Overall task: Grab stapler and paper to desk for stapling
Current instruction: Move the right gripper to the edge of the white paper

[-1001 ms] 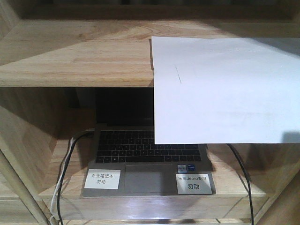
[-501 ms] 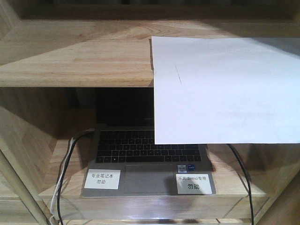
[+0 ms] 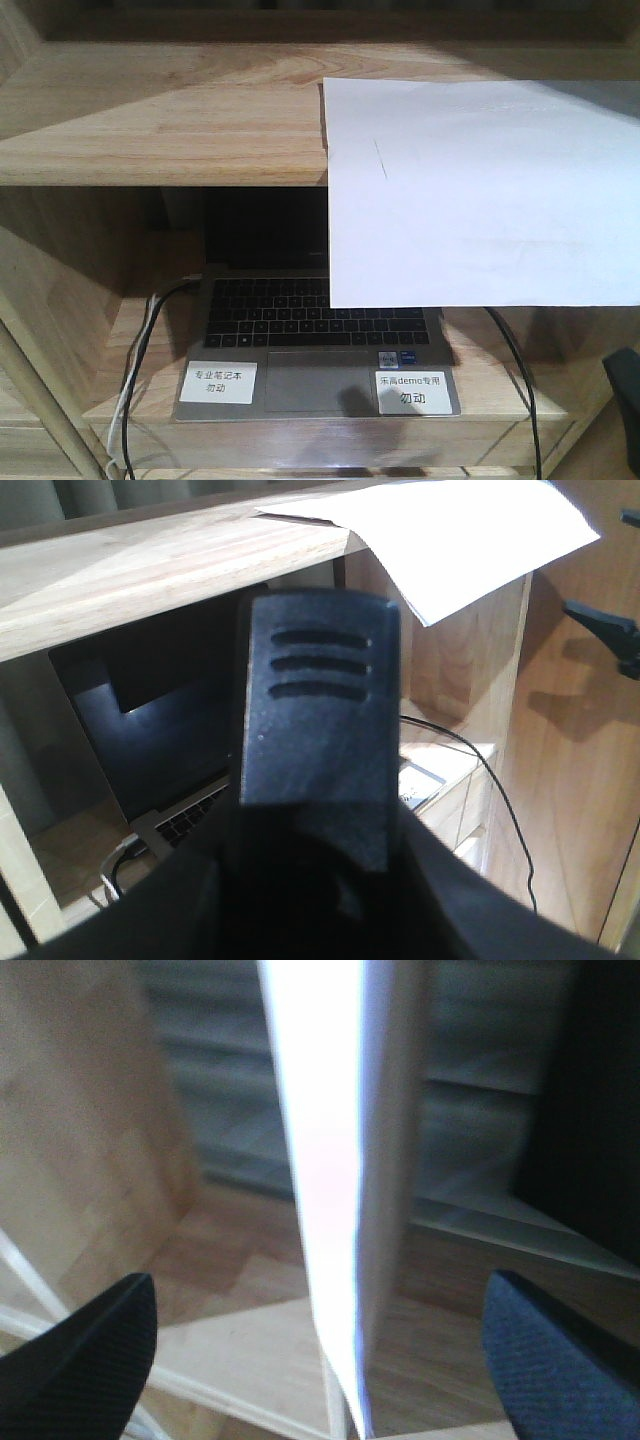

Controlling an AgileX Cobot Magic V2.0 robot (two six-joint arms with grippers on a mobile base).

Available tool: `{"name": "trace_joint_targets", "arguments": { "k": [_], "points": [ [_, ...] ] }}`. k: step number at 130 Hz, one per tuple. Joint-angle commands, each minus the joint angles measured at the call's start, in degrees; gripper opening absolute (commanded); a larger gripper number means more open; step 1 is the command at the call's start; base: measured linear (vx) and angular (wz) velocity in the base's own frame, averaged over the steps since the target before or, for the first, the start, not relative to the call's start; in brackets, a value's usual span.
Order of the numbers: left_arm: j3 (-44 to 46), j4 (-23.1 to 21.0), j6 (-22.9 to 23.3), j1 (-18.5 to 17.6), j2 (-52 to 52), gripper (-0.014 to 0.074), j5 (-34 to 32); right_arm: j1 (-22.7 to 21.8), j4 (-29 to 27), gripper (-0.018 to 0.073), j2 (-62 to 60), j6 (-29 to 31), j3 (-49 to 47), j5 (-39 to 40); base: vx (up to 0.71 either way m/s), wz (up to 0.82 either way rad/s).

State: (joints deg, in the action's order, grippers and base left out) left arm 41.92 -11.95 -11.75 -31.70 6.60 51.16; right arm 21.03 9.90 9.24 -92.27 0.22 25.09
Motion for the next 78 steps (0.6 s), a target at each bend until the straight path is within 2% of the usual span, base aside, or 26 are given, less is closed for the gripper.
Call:
{"name": "trace_joint_targets", "arguments": {
  "k": [1,19,51,67,78],
  "points": [
    [1.39,-1.13,0.06,-0.26,0.93,-0.0006,-6.54,0.12,-1.58,0.0608,6.01,5.24,-1.04,13.5,0.0,0.0],
    [1.39,-1.13,0.06,-0.26,0.93,-0.0006,-6.54,0.12,-4.4,0.0596,15.75,9.79,-1.04,26.44,0.0,0.0],
    [1.39,-1.13,0.06,-0.26,0.93,-0.0006,-6.54,0.12,-4.75,0.0594,33.03,9.66,-1.04,46.51,0.0,0.0],
    [1.39,-1.13,0.06,-0.26,0.93,-0.0006,-6.54,0.12,-5.9,0.0594,38.12,9.57,-1.37,52.01,0.0,0.0],
    [1.39,-1.13,0.06,-0.26,0.93,-0.0006,-6.54,0.12,-6.44,0.0594,39.65,9.98,-2.41,51.95,0.0,0.0]
  ]
}}
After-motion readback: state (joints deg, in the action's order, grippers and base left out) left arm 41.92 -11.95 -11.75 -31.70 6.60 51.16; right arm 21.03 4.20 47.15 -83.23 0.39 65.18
